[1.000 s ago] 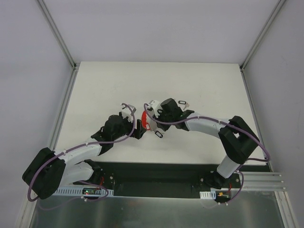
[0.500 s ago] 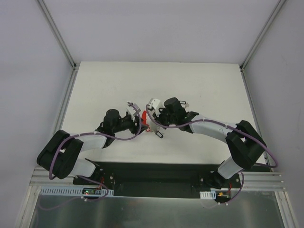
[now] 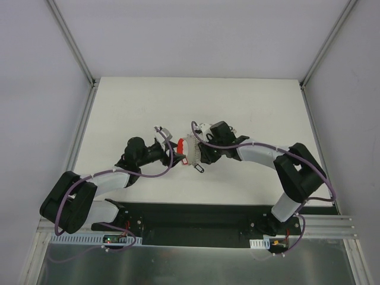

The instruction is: Put the keys on the keyring

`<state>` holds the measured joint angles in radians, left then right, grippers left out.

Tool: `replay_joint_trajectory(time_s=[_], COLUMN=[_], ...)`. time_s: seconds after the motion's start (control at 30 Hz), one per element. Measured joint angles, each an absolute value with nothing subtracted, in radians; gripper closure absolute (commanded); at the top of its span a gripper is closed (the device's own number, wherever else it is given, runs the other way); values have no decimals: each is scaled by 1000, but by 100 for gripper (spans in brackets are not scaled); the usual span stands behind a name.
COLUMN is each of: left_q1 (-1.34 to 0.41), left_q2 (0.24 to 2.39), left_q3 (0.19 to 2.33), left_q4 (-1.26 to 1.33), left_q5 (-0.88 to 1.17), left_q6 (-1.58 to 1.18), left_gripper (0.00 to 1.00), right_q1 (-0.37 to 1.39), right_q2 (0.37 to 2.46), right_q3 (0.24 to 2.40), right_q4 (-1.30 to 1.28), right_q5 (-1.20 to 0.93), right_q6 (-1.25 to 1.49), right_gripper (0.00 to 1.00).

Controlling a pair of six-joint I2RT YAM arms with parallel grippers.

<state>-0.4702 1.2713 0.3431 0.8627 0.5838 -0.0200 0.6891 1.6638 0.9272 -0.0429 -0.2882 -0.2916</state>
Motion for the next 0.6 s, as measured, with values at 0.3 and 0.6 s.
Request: replay_joint_trajectory(time_s=[0.3,0.6], left_q1=[-470,-470], left_q2=[1271,1271], left_q3=[343,343], left_q4=[859,855], left_q5=[567,567], left_q6=[-37,-41], left_gripper=[34,34], right_q1=[669,645], right_q2=[1713,1748], right_q3=[941,942], right_q4=[-29,41], right_q5=[-307,-345], right_q6=[-159,-52], right_gripper=[74,76])
